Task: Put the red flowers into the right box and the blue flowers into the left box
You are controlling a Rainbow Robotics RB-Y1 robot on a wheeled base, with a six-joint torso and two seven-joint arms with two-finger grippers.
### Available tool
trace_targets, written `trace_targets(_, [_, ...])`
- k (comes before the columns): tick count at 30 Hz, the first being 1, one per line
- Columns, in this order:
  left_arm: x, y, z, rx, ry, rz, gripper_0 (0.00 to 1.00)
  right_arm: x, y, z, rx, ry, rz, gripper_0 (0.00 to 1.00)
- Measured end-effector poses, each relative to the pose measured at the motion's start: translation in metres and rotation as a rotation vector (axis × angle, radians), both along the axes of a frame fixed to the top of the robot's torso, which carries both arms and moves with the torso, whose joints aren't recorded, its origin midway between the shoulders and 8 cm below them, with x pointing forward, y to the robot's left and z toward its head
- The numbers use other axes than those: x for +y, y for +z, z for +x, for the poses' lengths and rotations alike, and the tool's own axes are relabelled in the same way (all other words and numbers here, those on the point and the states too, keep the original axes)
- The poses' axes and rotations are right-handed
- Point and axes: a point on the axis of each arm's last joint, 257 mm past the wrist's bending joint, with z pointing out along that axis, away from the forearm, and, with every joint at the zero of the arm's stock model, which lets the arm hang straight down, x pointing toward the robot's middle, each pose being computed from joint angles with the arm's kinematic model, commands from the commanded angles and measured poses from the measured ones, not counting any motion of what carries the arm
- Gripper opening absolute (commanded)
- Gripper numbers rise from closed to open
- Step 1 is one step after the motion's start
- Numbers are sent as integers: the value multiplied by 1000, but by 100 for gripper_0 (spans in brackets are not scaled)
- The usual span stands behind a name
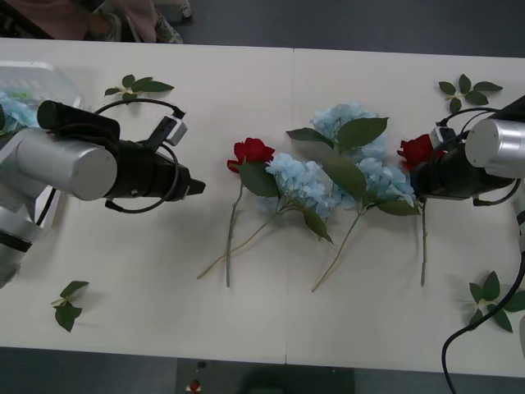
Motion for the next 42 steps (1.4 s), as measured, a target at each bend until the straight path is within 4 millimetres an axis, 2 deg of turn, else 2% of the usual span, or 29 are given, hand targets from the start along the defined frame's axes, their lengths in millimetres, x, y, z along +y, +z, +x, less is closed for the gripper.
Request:
trace_targets(6, [-58,-1,-4,13,-8,-27,100,16,43,12,-83,34,113,0])
trace_targets(12, [-91,-6,-13,39,-29,47,100,24,97,-4,-130,224,153,0])
trace_targets(17, [-96,-18,-16,7,-38,144,100,25,163,-15,-285,362,257,0])
trace_targets(20, [-94,-26,-17,-15,-50,200,100,40,192,-26,-360,451,351,0])
trace_targets(26, [-92,-37,-21,3,-50,219,100,76,229,-47,-476,653,455,0])
trace_targets(29, [-96,-45,-20,28,-41,219,100,75,232,-55,-472,671,476,0])
trace_targets(31, [-99,-52,-18,44,-33,217,100,64,233,-56,-476,651,469,0])
trace_targets(34, [-106,-57,-11,47,-24,201,100,32,232,-55,-466,588,410,0])
trace_targets(38, [-110,-59,-2,37,-15,188,100,-46,229,-57,-362,450,203,0])
trace_targets(42, [-112,-58,-1,28,-25,195,100,-138,243,-72,-219,269,-51,0])
